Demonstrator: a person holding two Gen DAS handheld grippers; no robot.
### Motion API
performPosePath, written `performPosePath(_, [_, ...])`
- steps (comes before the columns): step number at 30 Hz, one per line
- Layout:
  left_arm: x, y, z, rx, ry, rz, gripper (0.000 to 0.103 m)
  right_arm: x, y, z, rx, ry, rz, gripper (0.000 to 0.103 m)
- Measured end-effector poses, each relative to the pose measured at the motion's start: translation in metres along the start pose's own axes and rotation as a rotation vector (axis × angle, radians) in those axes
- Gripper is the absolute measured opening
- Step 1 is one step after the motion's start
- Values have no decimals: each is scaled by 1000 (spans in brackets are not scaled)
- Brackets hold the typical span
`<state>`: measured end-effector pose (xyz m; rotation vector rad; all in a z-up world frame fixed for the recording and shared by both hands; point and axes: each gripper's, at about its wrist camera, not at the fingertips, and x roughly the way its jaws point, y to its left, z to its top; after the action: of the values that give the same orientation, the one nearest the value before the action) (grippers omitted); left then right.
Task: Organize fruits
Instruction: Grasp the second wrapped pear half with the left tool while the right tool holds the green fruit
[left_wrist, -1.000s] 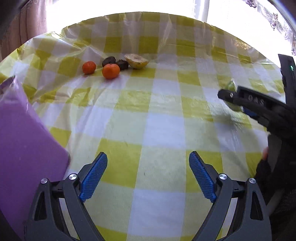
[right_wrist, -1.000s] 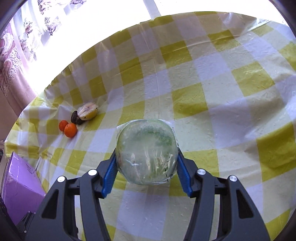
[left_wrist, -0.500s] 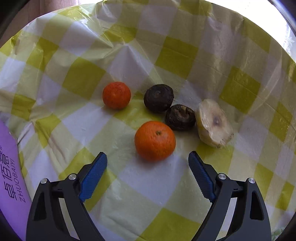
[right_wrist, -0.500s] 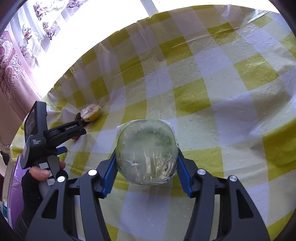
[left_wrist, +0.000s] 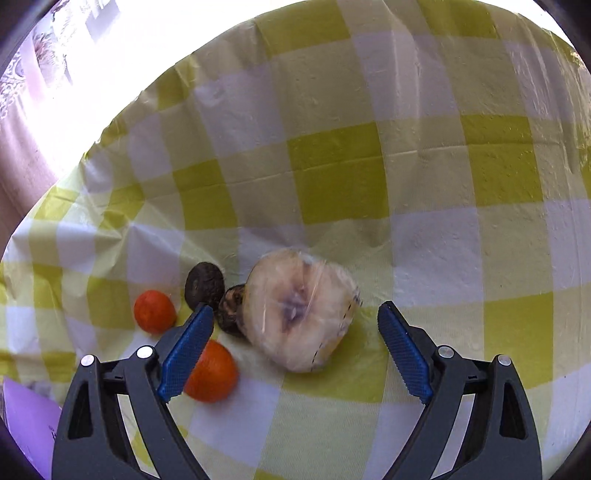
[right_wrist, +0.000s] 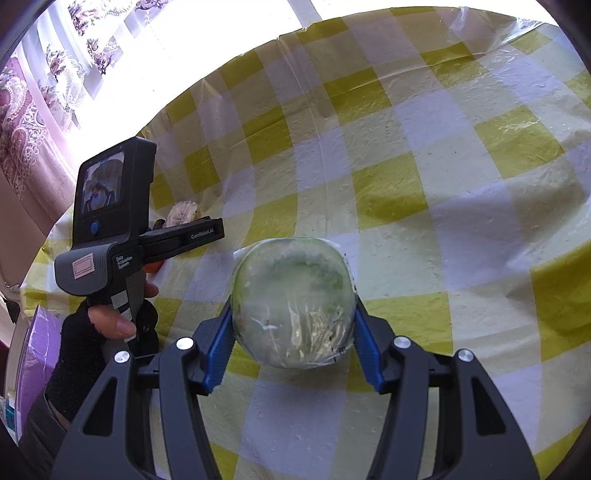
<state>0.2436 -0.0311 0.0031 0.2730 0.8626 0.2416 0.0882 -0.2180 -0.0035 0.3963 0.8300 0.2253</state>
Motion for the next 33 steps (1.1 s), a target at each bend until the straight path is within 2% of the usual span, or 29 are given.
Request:
performPosePath(6, [20, 0, 21, -35, 30, -34, 86, 1, 0, 2, 1, 3, -3, 58])
performPosePath(8, [19, 2, 20, -38, 24, -75, 71, 2, 0, 2, 0, 8, -6, 58])
performPosePath(9, [19, 3, 19, -34, 21, -72, 67, 3, 0, 3, 0, 10, -7, 58])
performPosePath(10, [16, 2, 17, -31, 16, -68, 58, 3, 0, 3, -2, 11, -6, 58])
performPosePath(13, [4, 6, 4, -49, 9, -87, 57, 3, 0, 3, 2, 10, -9, 58])
performPosePath(17, [-27, 23, -28, -168, 35, -268, 57, 3, 0, 3, 6, 10, -10, 58])
performPosePath(20, [-53, 31, -64, -218, 63, -357, 57, 4, -1, 3, 5, 11, -10, 58])
performPosePath(25, [-88, 30, -106, -173, 26, -339, 58, 4, -1, 3, 6, 11, -10, 58])
performPosePath(28, [-104, 38, -114, -182, 22, -347, 59, 4, -1, 3, 5, 11, -10, 58])
performPosePath(30, [-92, 45, -109, -194, 50, -362, 62, 4, -1, 3, 6, 11, -10, 58])
performPosePath(33, [-78, 47, -104, -194, 51, -353, 63, 4, -1, 4, 5, 10, -9, 58])
